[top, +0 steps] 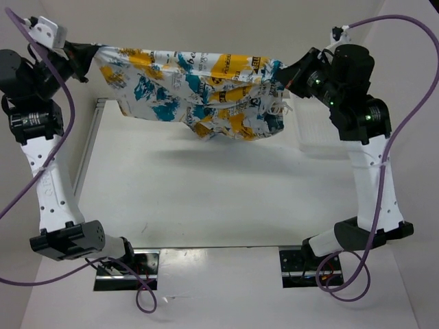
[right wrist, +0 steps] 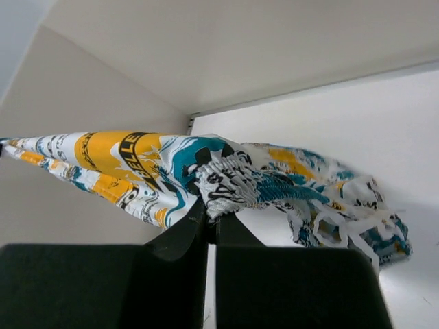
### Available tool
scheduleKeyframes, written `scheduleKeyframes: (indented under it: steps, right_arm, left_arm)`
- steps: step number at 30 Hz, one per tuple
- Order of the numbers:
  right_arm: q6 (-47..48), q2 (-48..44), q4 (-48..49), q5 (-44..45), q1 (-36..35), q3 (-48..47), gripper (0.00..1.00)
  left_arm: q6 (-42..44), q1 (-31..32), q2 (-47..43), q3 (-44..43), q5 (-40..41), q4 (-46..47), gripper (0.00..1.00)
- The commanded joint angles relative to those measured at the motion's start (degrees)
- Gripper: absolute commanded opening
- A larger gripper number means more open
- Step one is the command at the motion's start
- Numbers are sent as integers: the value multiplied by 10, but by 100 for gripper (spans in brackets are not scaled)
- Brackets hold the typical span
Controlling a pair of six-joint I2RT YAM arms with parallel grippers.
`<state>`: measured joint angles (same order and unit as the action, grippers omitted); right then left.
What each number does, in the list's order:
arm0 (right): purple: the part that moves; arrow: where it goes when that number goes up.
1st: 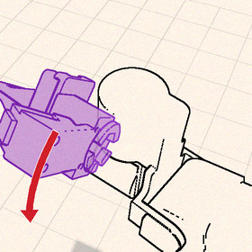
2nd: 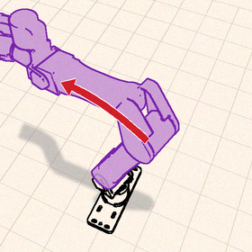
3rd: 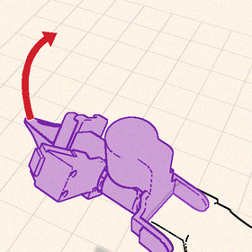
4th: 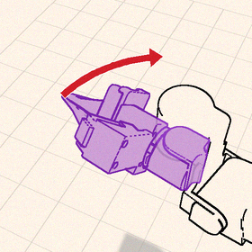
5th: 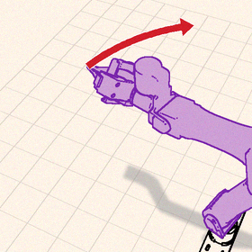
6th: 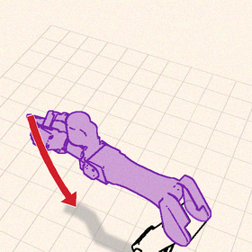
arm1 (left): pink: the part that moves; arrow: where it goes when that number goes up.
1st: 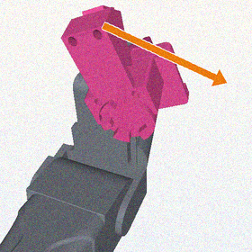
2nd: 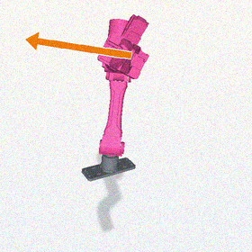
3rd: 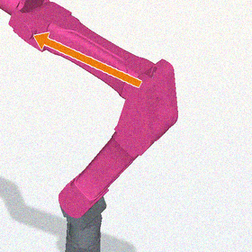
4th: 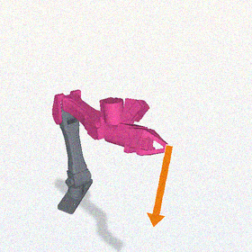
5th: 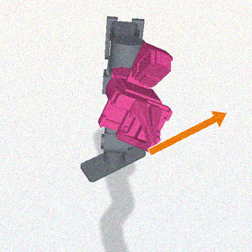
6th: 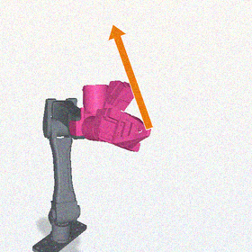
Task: Fold and stack the shorts
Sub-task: Fold the shorts
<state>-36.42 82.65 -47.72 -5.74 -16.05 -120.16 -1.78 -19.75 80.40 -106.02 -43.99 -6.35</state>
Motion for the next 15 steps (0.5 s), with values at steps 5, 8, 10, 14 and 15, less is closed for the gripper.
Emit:
scheduleKeyframes:
  steps: [5,8,10,14,15]
  right_arm:
    - [49,-33,-142,8,8,-204,0]
    - [49,-33,-204,8,8,-280,0]
    - [49,-33,-230,8,8,-313,0]
    - [29,-47,-260,8,8,-308,0]
    - [24,-52,-260,-1,8,-287,0]
  left_arm:
    - [18,-20,-25,-143,46,-34,0]
    - [18,-20,-25,-238,81,-85,0]
    - [18,-20,-25,-296,94,-109,0]
    - [18,-20,-13,-349,104,-125,0]
    - [18,-20,-6,-354,104,-125,0]
